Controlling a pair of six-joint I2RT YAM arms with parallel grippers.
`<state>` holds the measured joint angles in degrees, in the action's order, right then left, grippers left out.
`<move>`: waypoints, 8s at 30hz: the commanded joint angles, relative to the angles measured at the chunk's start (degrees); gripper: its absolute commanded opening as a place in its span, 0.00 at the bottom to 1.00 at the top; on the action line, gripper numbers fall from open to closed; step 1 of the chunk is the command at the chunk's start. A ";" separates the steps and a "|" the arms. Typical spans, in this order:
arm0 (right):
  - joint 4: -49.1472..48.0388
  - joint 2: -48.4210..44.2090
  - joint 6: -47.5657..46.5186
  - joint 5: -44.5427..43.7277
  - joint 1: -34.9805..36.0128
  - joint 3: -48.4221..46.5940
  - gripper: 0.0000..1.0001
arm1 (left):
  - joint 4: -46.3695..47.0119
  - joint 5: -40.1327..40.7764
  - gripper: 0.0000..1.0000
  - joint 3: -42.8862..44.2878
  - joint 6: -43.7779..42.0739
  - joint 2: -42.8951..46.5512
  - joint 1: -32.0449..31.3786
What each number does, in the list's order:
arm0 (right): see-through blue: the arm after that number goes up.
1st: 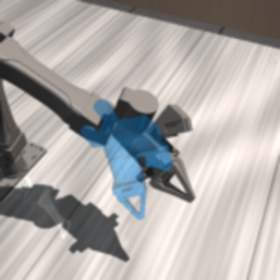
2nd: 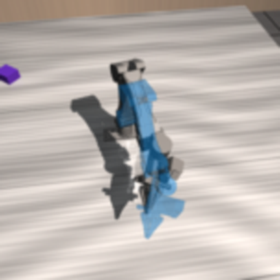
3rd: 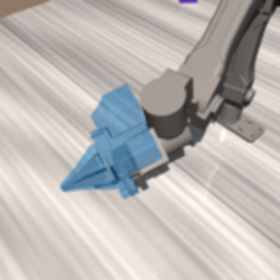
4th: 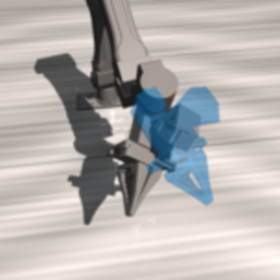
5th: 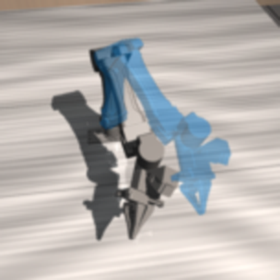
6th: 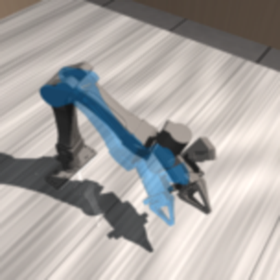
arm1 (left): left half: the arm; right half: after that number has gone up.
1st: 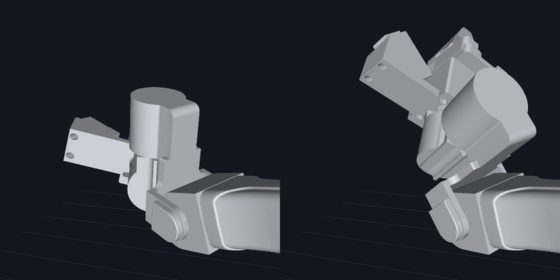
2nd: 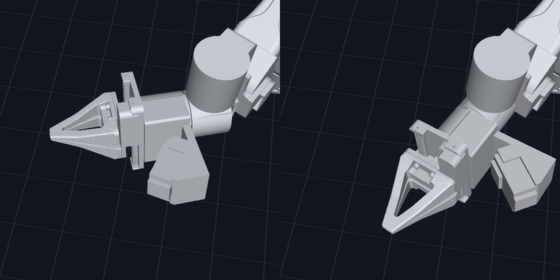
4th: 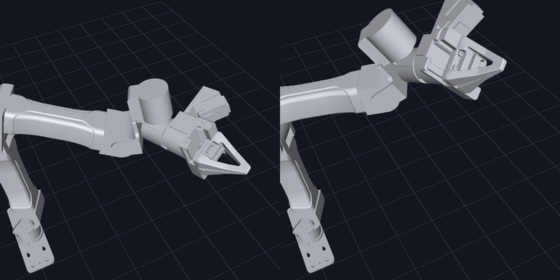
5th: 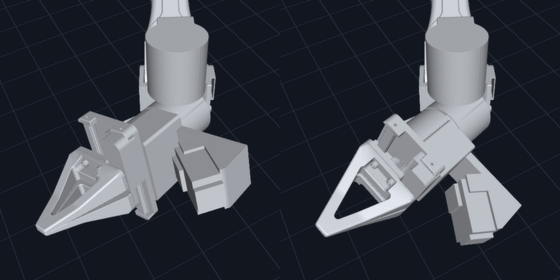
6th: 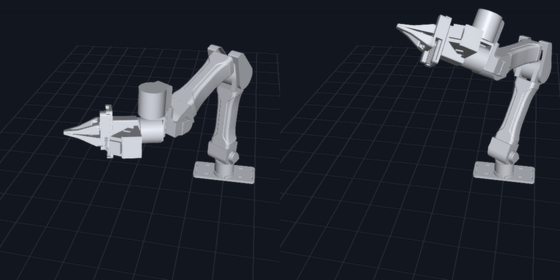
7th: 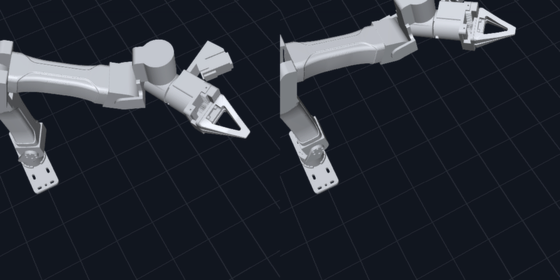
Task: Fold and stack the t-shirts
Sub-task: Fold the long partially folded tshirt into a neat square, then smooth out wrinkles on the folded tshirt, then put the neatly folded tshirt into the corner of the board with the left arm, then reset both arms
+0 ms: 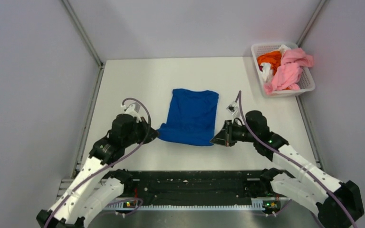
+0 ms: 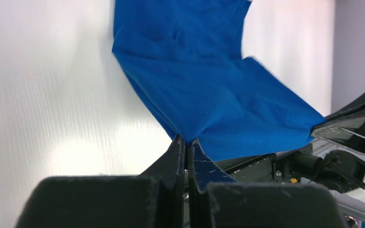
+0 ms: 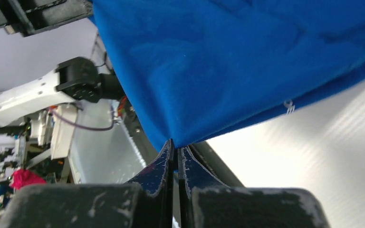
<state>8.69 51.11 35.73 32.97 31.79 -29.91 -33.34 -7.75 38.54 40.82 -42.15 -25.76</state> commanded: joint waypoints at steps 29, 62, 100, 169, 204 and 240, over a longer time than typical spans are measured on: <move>-13.71 14.03 -0.16 -12.32 -10.25 -14.34 0.00 | 13.39 4.73 0.00 30.48 -8.82 -39.64 6.52; -23.89 39.91 0.28 -14.40 -16.69 -23.77 0.99 | 8.29 -13.06 0.99 56.30 -14.03 -68.39 9.59; -28.81 40.02 -0.83 -5.07 -12.14 -22.59 0.99 | 15.04 -14.06 0.99 25.74 -8.07 -52.36 0.93; 1.61 -11.97 0.12 -54.57 -5.60 2.66 0.99 | -4.90 26.77 0.00 54.96 -12.63 -78.30 3.78; 1.73 -10.42 -0.79 -69.73 -5.63 4.81 0.99 | 7.01 39.18 0.97 99.70 -36.16 -98.29 33.12; -1.58 -14.86 2.16 -54.69 -5.56 7.87 0.99 | 23.42 9.32 0.99 -4.92 -2.55 -13.30 8.82</move>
<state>11.09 36.82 37.67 -21.54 25.78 -22.68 -11.79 -1.02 33.06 36.16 -57.47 -16.82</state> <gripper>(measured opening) 0.985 0.990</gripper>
